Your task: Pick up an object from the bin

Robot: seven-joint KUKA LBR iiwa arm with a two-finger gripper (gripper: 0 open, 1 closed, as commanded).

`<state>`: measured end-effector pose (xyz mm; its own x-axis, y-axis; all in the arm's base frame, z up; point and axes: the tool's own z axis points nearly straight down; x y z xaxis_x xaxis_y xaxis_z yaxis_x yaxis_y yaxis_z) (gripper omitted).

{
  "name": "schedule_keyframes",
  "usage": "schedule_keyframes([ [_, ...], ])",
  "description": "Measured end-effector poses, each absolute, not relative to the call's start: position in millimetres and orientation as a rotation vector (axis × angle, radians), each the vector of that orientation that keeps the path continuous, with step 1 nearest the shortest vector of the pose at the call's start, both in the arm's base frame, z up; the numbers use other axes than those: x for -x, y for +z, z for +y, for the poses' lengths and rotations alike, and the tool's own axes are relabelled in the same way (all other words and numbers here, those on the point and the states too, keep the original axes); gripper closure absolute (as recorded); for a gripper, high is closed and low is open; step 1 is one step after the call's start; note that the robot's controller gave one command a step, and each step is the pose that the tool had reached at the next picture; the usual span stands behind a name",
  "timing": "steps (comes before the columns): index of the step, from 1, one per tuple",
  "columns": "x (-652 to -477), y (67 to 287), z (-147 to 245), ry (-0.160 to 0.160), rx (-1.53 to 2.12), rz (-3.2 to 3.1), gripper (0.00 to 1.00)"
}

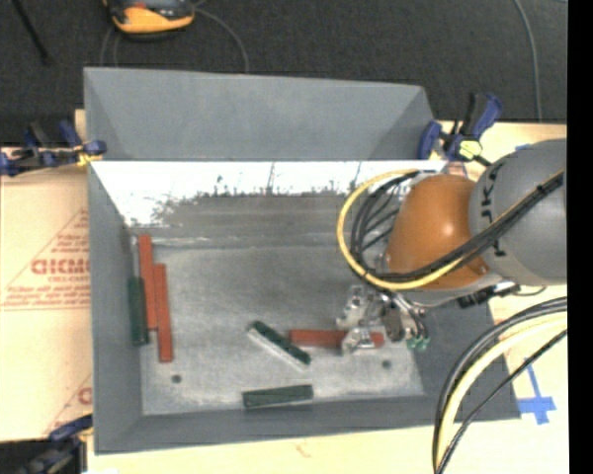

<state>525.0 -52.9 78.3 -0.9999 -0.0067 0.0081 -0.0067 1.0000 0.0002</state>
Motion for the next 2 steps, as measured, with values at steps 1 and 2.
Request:
schedule_keyframes([
  [1,-523.2,82,-53,-0.001,-0.011,-3.13,1.0],
  [2,-522.5,98,-53,0.001,-0.01,-3.137,1.0],
])
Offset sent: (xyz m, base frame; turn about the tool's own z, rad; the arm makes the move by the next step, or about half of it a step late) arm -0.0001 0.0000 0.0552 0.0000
